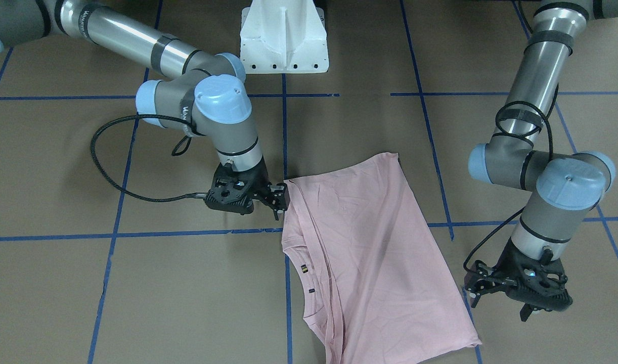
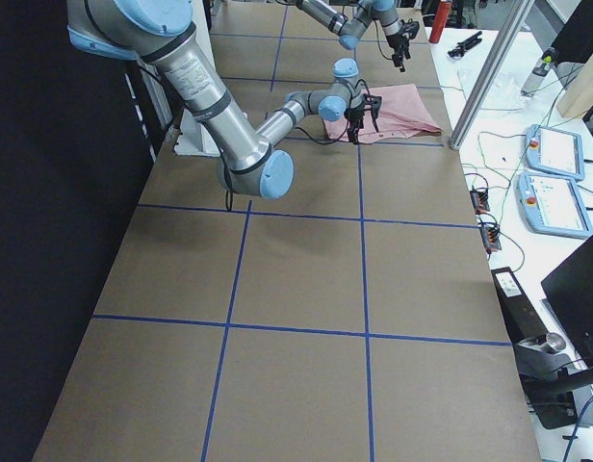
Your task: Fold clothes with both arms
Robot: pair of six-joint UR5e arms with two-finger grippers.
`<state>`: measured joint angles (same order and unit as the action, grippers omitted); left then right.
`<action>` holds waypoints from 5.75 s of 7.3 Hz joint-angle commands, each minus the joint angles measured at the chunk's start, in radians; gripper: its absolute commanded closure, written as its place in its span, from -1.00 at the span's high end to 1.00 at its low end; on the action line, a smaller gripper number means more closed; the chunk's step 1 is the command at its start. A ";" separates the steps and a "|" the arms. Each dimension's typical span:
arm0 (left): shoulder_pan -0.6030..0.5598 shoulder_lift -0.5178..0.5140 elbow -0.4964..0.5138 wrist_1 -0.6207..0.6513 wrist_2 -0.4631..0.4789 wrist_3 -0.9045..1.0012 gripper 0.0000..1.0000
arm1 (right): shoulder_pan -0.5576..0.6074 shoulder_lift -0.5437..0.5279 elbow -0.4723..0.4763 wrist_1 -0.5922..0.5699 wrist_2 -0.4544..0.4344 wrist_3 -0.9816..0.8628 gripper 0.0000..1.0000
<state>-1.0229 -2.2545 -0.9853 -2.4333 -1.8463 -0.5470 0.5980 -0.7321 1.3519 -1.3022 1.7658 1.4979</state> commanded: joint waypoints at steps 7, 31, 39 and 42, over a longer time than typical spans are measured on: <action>0.003 0.015 -0.018 -0.001 -0.001 -0.002 1.00 | -0.145 0.105 -0.114 -0.075 -0.114 0.193 0.27; 0.500 0.525 -1.025 0.307 0.095 -0.836 1.00 | -0.460 -0.331 0.559 -0.255 -0.474 0.406 -1.00; 0.807 0.504 -0.935 0.312 0.288 -1.131 0.27 | -0.451 -0.334 0.561 -0.255 -0.474 0.406 -1.00; 0.826 0.490 -0.934 0.313 0.288 -1.131 -0.26 | -0.449 -0.334 0.561 -0.253 -0.474 0.406 -1.00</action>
<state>-0.2042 -1.7617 -1.9197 -2.1202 -1.5589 -1.6782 0.1482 -1.0661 1.9129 -1.5562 1.2916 1.9037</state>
